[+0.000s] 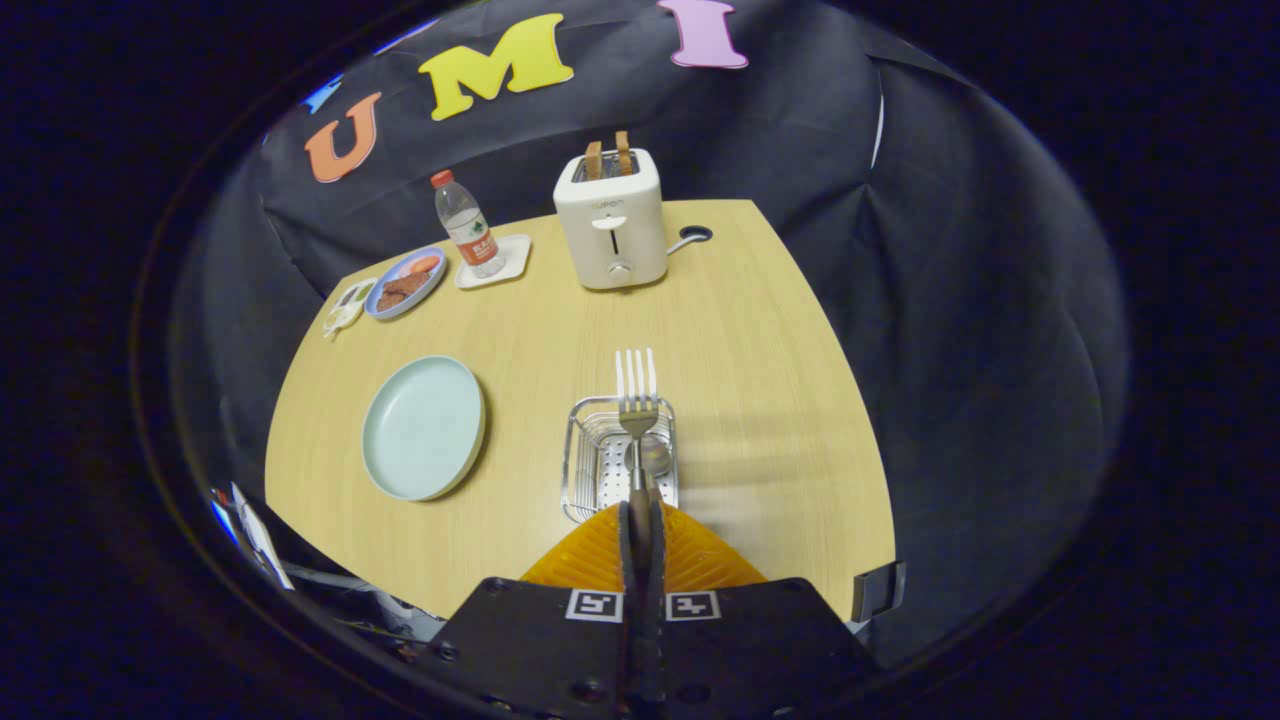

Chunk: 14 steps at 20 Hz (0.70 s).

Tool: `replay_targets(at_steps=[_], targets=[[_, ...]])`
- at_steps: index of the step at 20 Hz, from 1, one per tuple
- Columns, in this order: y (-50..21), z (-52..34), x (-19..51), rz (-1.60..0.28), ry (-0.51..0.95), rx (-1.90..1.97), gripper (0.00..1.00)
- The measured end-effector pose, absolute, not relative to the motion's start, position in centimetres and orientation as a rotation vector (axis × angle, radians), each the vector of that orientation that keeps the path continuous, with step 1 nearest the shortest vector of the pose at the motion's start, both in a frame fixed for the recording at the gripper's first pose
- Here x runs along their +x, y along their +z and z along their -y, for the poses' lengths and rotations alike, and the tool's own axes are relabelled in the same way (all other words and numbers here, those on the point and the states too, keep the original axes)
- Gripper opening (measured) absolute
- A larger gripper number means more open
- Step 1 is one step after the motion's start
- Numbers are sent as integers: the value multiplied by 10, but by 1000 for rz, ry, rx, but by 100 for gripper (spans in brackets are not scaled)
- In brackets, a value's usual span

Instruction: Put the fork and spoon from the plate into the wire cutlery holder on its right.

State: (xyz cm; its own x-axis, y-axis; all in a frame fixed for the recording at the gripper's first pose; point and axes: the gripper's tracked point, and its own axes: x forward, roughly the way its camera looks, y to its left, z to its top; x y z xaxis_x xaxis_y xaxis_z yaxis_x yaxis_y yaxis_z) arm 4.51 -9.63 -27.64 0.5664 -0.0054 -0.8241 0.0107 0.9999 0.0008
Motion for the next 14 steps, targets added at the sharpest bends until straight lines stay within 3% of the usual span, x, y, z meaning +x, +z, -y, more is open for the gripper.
replay_targets(at_steps=[14], targets=[[-267,83,27,-1206,14,-21,5]])
